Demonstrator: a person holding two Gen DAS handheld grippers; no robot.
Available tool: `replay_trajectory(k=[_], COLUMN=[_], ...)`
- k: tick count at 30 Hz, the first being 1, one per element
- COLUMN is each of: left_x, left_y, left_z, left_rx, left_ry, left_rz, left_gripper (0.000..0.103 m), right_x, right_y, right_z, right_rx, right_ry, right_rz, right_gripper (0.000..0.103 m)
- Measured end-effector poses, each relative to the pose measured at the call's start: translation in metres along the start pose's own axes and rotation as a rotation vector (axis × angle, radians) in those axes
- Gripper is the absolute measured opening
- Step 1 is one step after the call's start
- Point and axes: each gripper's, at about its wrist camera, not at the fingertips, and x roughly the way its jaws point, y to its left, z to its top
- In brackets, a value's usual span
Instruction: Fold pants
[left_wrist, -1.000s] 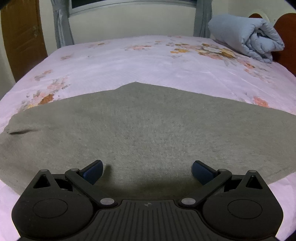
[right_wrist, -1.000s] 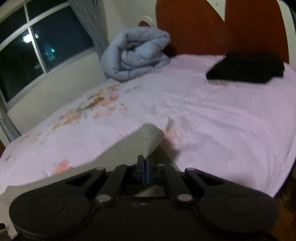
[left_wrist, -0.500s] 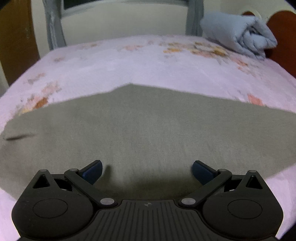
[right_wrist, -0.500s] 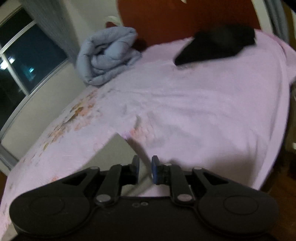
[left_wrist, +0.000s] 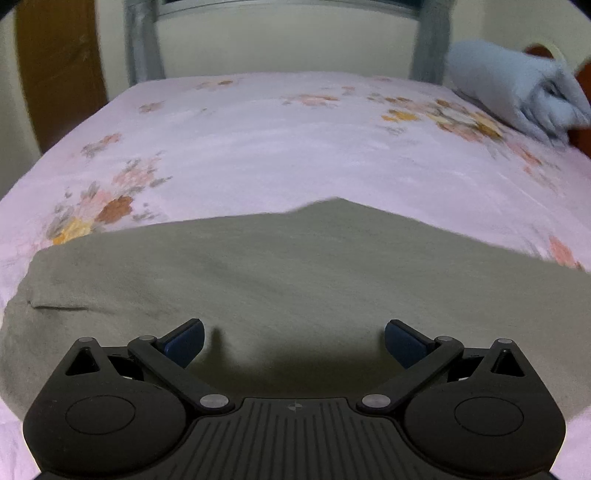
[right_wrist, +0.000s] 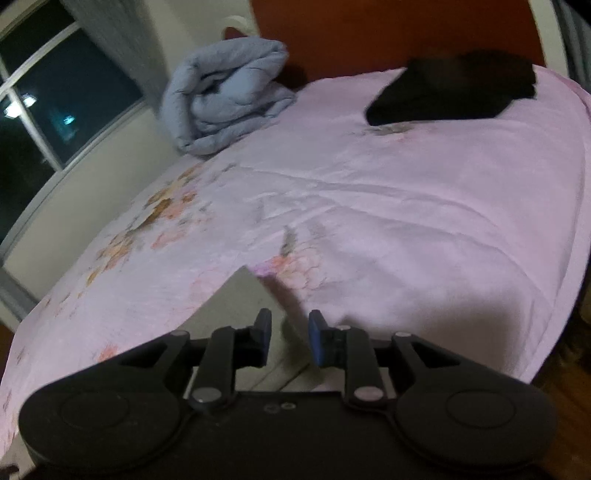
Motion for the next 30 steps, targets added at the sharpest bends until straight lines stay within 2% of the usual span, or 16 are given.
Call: replay_trajectory(k=[3,6,9,12,16,17,18,19,20,23,24,27,30], left_x=[0.000,-0.013,-0.031,-0.043,-0.042,-0.040,-0.036,-0.029,-0.025,-0.016,-0.016,-0.017,-0.018], left_y=[0.037,0.089,0.151,0.191,0.214,0.214,0.215,0.218,0.217,0.210,0.212,0.225,0.231], left_z=[0.004,-0.003,-0.026,-0.051,-0.066,-0.066,-0.065,-0.062,-0.061,-0.055,-0.055,-0.061,-0.065], left_rx=[-0.092,-0.165,-0.273,-0.335,-0.417,-0.422,-0.429,-0.456,-0.487,-0.489,-0.502,-0.546,-0.558], left_ry=[-0.014,-0.048,-0.063,-0.038,-0.042,-0.056,-0.058,-0.040,-0.043,-0.042,-0.049,-0.049,-0.045], left_rz=[0.042,0.115,0.191,0.271,0.225,0.207,0.193,0.160,0.119,0.130,0.123,0.079,0.038], left_gripper=[0.103,0.103,0.103,0.103,0.101,0.093,0.070,0.056,0.053,0.051,0.047,0.040,0.039], right_x=[-0.008,-0.014,-0.014,-0.015,-0.010,-0.010,-0.009,-0.007,-0.005,-0.003,-0.003,-0.006,0.000], right_y=[0.005,-0.010,-0.030,-0.034,-0.023,-0.021,-0.022,-0.022,-0.020,-0.018,-0.019,-0.027,-0.039], right_z=[-0.001,-0.003,-0.013,-0.024,-0.032,-0.034,-0.036,-0.038,-0.041,-0.046,-0.048,-0.052,-0.054], right_rx=[-0.001,0.041,0.093,0.091,0.084,0.094,0.114,0.137,0.155,0.205,0.236,0.292,0.369], right_ry=[-0.018,-0.016,0.019,0.035,0.054,0.057,0.064,0.071,0.076,0.082,0.081,0.078,0.074], right_rz=[0.022,-0.023,-0.058,-0.072,-0.059,-0.053,-0.040,-0.027,-0.015,0.008,0.000,-0.023,0.016], right_gripper=[0.018,0.021,0.020,0.019,0.017,0.017,0.015,0.015,0.015,0.014,0.013,0.011,0.011])
